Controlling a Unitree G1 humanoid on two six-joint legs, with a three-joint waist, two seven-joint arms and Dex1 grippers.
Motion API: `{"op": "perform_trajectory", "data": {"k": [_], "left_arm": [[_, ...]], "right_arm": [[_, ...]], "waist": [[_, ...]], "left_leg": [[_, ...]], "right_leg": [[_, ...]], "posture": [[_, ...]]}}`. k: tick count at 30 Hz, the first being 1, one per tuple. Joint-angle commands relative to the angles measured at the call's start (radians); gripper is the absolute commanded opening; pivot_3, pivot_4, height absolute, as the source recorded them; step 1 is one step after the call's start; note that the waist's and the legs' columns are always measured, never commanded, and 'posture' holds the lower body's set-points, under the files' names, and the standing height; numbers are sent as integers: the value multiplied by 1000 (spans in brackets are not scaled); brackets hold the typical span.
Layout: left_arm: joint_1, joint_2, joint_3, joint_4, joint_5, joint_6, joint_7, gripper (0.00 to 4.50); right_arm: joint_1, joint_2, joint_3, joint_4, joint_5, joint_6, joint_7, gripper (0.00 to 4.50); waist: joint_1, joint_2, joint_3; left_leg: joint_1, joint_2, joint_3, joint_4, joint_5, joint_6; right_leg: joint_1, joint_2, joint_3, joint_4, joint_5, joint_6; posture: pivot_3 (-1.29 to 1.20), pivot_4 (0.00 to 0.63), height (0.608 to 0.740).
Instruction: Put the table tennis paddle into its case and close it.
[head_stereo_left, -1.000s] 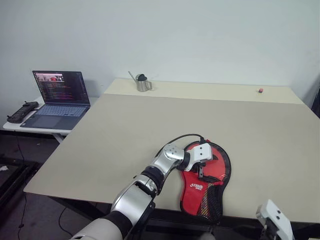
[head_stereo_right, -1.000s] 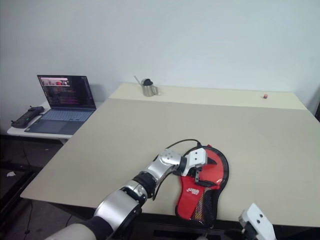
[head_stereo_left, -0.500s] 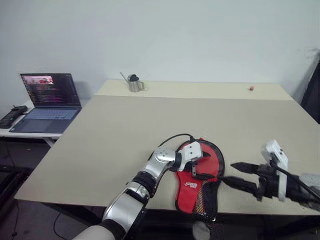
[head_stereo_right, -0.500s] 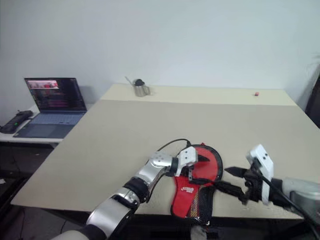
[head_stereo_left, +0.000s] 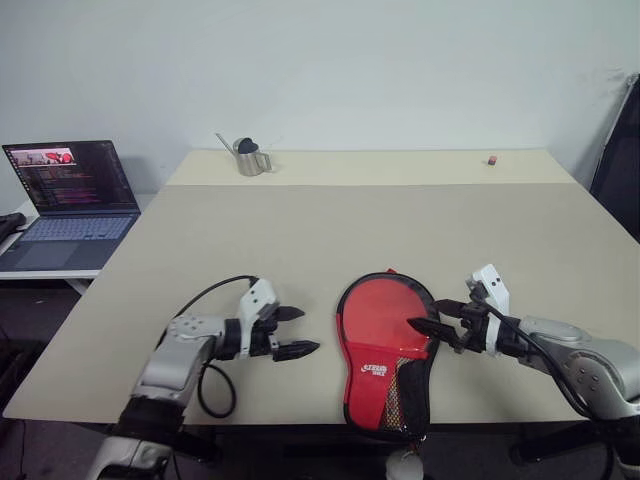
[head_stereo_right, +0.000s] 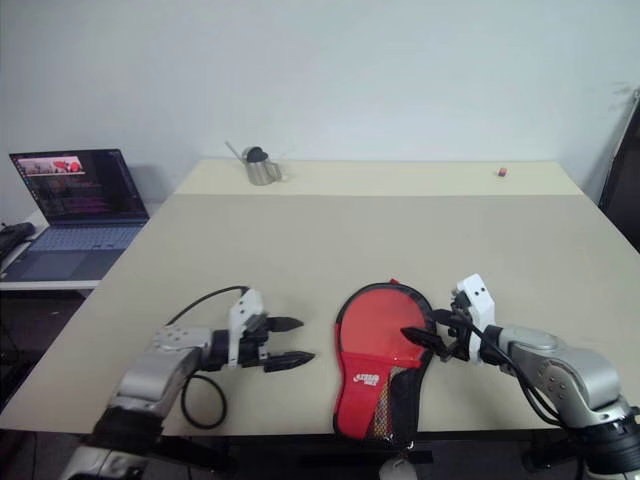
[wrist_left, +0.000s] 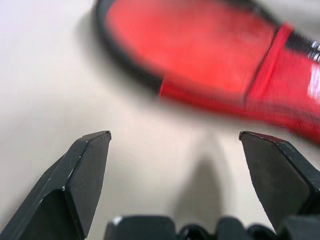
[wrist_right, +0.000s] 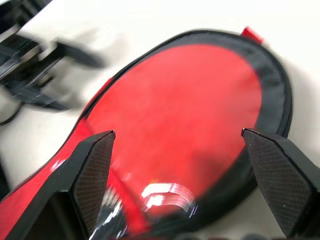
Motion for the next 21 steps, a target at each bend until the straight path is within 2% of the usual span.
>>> {"op": "perform_trajectory", "data": {"k": [1, 5, 9, 13, 17, 21], "left_arm": [[51, 32, 55, -131, -52, 50, 41, 4500], [110, 43, 74, -217, -78, 89, 90, 4500], [132, 46, 87, -262, -100, 110, 130, 4500], [125, 44, 137, -285, -114, 94, 190, 4500], [75, 13, 128, -311, -82, 61, 284, 4500], [-6, -11, 94, -301, -62, 33, 329, 4500]], "right_arm": [[-32, 33, 7, 24, -49, -29, 43, 4441], [-65, 73, 26, 71, -109, -48, 89, 4441], [-97, 94, 10, 115, -153, -70, 125, 4441], [-144, 81, -35, 191, -216, -168, 162, 4441], [-191, 52, -86, 358, -302, -347, 232, 4441], [-276, 13, -138, 574, -356, -442, 273, 4441]], "waist": [[7, 1, 0], [9, 1, 1], [9, 2, 1], [9, 2, 1], [8, 2, 1], [15, 2, 2]], "left_leg": [[-1, 0, 0, 0, 0, 0], [-11, 0, 1, 2, 0, -1], [-11, -1, 2, 3, 1, -1], [-9, 0, 2, 3, 1, -2], [-9, -1, 2, 3, 1, -2], [-9, -1, 3, 5, 2, -3]], "right_leg": [[-2, 0, 0, 0, 0, 0], [-9, -1, 1, 4, 0, 0], [-10, -1, 1, 8, 0, -1], [-11, -1, 1, 12, -1, -3], [-11, -1, 1, 13, -1, -3], [-10, -1, 1, 13, -1, -3]], "posture": [[0, 150, 740], [0, 150, 740], [0, 150, 740], [0, 150, 740], [0, 150, 740], [0, 150, 740]]}}
